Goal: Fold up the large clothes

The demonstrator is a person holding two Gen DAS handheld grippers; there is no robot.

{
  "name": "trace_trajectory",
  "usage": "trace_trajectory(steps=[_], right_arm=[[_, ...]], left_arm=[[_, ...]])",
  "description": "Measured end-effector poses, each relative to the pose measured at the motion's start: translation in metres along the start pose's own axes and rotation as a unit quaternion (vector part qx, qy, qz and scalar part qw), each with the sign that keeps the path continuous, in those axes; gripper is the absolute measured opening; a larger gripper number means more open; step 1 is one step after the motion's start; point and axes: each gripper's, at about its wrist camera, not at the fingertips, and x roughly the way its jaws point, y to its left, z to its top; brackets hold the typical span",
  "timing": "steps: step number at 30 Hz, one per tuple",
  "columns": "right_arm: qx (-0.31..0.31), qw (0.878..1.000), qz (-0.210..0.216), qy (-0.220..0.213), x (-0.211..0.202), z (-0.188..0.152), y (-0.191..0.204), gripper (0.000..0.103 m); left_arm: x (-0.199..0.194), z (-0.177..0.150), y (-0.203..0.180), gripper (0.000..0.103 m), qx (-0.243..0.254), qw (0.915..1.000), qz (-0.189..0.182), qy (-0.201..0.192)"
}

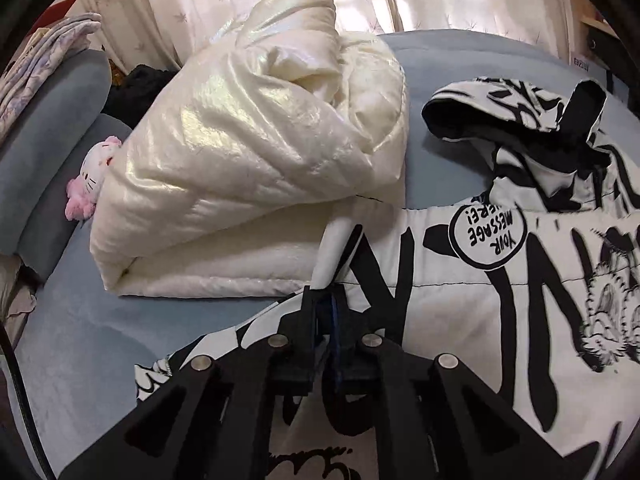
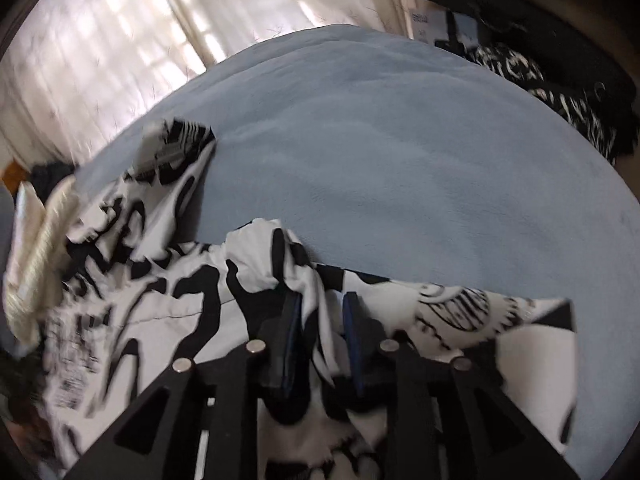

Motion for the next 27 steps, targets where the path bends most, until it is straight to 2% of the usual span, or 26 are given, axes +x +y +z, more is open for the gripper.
trace_trajectory(steps=[2,6,10,12,14,15,17,19,20,22,23,27], right_arm=[[0.001,1.000,0.023,-0.018,-0.024,-0.003,0.002,0.022],[-0.025,0.996,0.052,-0.065,-0.086,-0.020,0.005,0.022],[-0.039,0.996,0.062,-0.049,-0.106,-0.054,0.012,0.022],[-0.058,0.996,0.059,-0.027,-0.101,-0.078,0.018,0.022],[-0.087,0.996,0.034,-0.005,-0.087,-0.096,0.021,0.022],[-0.091,0.996,0.019,0.007,-0.078,-0.102,0.016,0.022],[-0.092,0.996,0.001,0.004,-0.073,-0.109,0.004,0.010],[-0.078,0.997,-0.012,-0.020,-0.078,-0.106,-0.013,0.002],[-0.062,0.997,-0.020,-0.031,-0.082,-0.102,-0.023,0.001],[-0.036,0.996,-0.049,-0.059,-0.092,-0.095,-0.046,0.001],[-0.027,0.996,-0.061,-0.064,-0.094,-0.093,-0.057,0.001],[0.036,0.996,-0.083,-0.026,-0.080,-0.090,-0.102,0.003]], left_arm=[[-0.011,0.000,0.006,0.014,-0.006,1.0000,-0.006,0.003],[-0.062,-0.014,0.025,0.014,-0.007,0.9993,-0.010,-0.035],[-0.104,-0.045,0.033,0.014,-0.001,0.9981,-0.028,-0.055],[-0.113,-0.064,0.034,0.014,0.003,0.9981,-0.022,-0.057],[-0.108,-0.081,0.034,0.014,0.018,0.9983,0.013,-0.054],[-0.097,-0.090,0.036,0.014,0.030,0.9974,0.044,-0.049],[-0.075,-0.100,0.047,0.014,0.036,0.9952,0.087,-0.029],[-0.051,-0.109,0.068,0.014,0.018,0.9944,0.104,0.005],[-0.042,-0.111,0.081,0.014,-0.007,0.9940,0.108,0.017],[-0.034,-0.112,0.107,0.014,-0.069,0.9936,0.083,0.036],[-0.033,-0.114,0.113,0.014,-0.083,0.9926,0.080,0.037],[-0.030,-0.116,0.113,0.014,-0.082,0.9924,0.084,0.038]])
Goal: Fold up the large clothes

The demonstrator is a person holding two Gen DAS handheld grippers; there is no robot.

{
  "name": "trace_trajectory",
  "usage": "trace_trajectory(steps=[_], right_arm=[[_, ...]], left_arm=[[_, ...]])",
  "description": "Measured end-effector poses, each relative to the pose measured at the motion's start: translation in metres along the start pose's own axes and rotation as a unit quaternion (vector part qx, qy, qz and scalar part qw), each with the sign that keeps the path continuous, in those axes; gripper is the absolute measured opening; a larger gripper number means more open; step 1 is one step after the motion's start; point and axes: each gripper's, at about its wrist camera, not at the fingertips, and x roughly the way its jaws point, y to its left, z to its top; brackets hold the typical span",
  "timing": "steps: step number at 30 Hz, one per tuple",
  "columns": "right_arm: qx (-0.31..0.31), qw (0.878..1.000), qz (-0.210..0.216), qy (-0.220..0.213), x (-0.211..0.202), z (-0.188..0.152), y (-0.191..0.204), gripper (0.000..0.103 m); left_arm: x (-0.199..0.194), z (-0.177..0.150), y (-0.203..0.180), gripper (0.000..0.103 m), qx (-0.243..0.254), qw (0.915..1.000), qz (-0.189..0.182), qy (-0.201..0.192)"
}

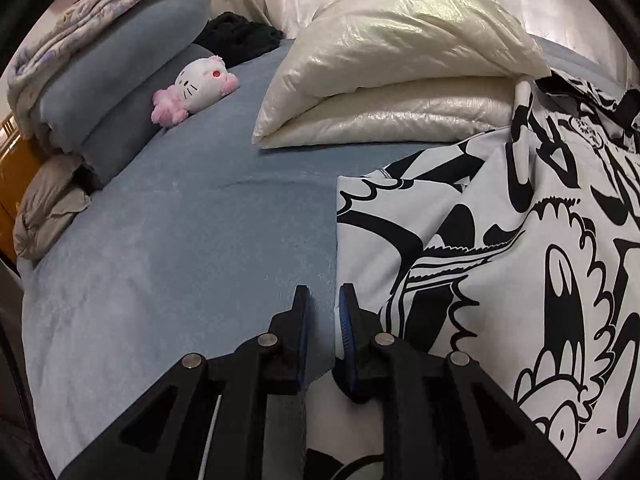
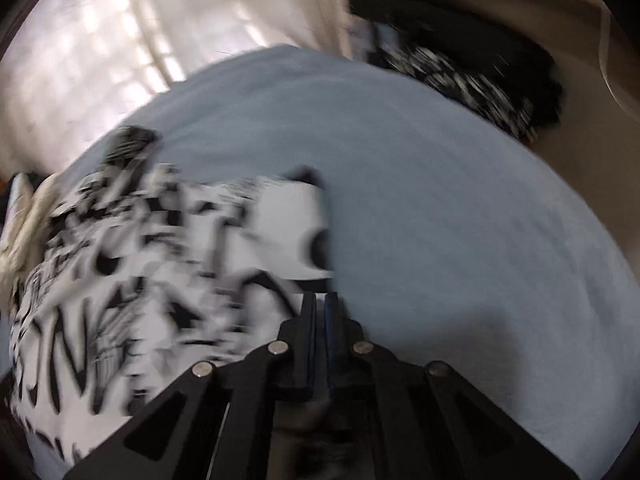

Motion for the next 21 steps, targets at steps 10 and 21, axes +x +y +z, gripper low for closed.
trace_trajectory(steps=[10,21], right_arm=[[0.035,0.997,0.021,-0.062,-0.046,0.014,0.012,0.006],[-0.133,0.972,0.191,-0.014,-0.035,0.003,0.208,0.015]], left_arm=[[-0.045,0.013,0.009,0.014,-0.026,0.9986,0.011,-0.044],[-0.095,0.041,-0.108,0.014,0.047,0.9884,-0.118,-0.085]])
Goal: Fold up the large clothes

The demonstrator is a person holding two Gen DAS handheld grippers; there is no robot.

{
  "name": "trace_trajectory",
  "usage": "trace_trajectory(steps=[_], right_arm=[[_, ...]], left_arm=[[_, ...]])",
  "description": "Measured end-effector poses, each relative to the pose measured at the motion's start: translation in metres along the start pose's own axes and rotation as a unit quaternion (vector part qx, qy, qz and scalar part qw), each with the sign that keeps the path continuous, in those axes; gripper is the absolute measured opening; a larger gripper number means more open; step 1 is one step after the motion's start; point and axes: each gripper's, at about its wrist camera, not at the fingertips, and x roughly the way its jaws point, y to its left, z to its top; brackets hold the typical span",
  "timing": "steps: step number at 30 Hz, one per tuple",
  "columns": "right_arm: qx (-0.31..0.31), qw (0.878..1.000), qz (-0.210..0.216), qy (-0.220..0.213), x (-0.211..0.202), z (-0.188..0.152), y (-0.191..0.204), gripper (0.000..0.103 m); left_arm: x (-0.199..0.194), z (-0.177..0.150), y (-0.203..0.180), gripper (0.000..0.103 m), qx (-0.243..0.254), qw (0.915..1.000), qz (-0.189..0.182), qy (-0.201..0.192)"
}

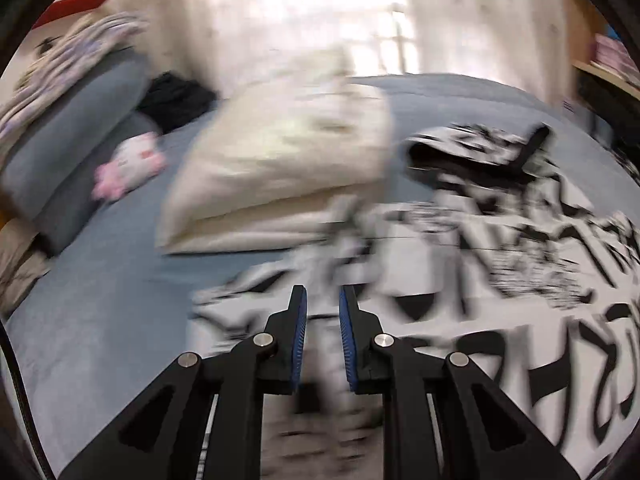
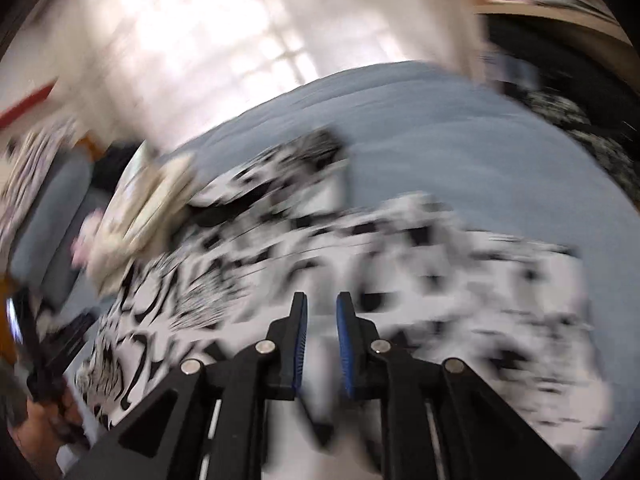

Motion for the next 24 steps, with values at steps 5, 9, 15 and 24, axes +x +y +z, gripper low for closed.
trace_trajectory(steps=[5,9,15,24], right_arm=[[-0.067,0.996,0.030,0.040,0.064,-0.004,0.066,0.015],[-0.075,0.995,-0.020,0.057,0.099,0.000,0.050,0.012],[-0.034,0.993,-0.110,0.022,0.078,0.014,-0.039,0.000],[0.116,0.986,-0.118,-0.002,0.033,-0.003,-0.156,0.000]], left_arm=[[0.030,0.010,-0.076,0.014,0.045,0.9982,-0.032,0.020],[0.070,0.014,-0.089,0.014,0.057,0.9960,-0.015,0.067],[0.091,0.015,-0.053,0.017,0.008,0.9965,-0.027,0.079],[0.091,0.007,-0.035,0.016,0.006,0.9965,-0.046,0.070]])
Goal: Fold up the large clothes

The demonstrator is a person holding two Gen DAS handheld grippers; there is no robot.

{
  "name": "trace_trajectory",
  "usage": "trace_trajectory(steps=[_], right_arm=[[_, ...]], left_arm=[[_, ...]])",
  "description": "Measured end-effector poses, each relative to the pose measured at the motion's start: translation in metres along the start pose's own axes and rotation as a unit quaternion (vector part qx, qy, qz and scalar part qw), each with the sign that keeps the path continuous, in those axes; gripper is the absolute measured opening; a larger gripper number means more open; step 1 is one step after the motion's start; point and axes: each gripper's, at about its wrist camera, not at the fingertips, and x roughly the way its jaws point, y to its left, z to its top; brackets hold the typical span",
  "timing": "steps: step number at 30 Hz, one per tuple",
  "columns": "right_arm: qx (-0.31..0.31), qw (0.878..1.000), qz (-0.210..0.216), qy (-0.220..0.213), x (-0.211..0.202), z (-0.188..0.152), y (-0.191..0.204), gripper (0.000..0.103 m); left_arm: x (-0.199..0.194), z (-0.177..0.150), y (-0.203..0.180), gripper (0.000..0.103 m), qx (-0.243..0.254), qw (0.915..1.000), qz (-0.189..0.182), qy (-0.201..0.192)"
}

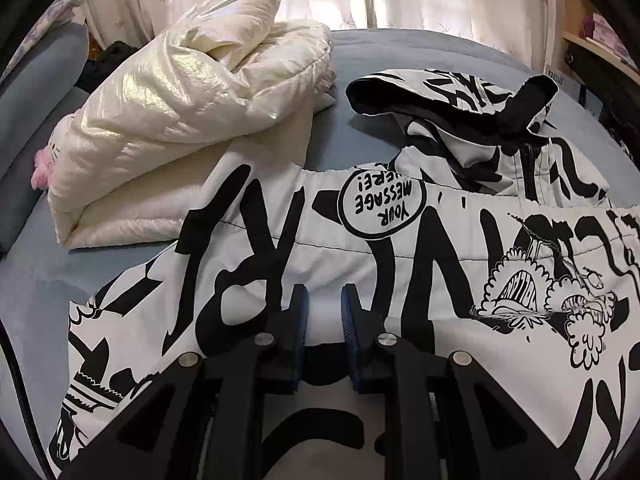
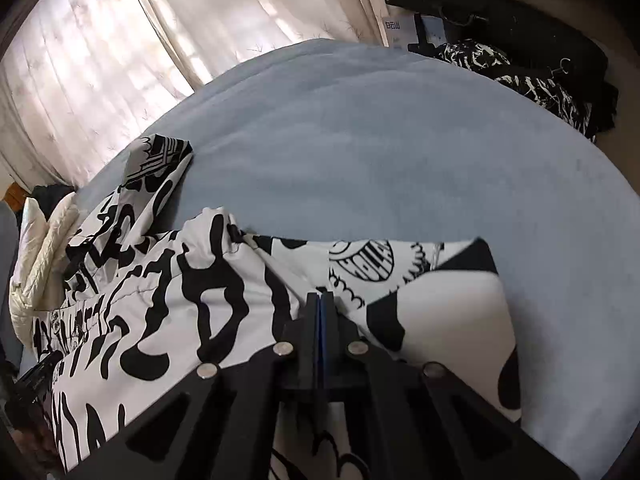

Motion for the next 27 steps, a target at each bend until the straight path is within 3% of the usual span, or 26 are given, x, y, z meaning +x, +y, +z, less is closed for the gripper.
trace_trajectory(steps=[9,27], right_arm=[[0.018,1.000,0.023,-0.012,0.000,-0.003,-0.006,0.002],[0.011,1.000,0.016,-0.016,0.000,-0.006,-0.002,0.003]], left_arm=[[-0.002,-0.001,0.005,0.016,-0.018,0.9995,-0.027,0.001],[0.000,-0.001,0.002,0.017,-0.005,0.9998,-0.015,0.007]])
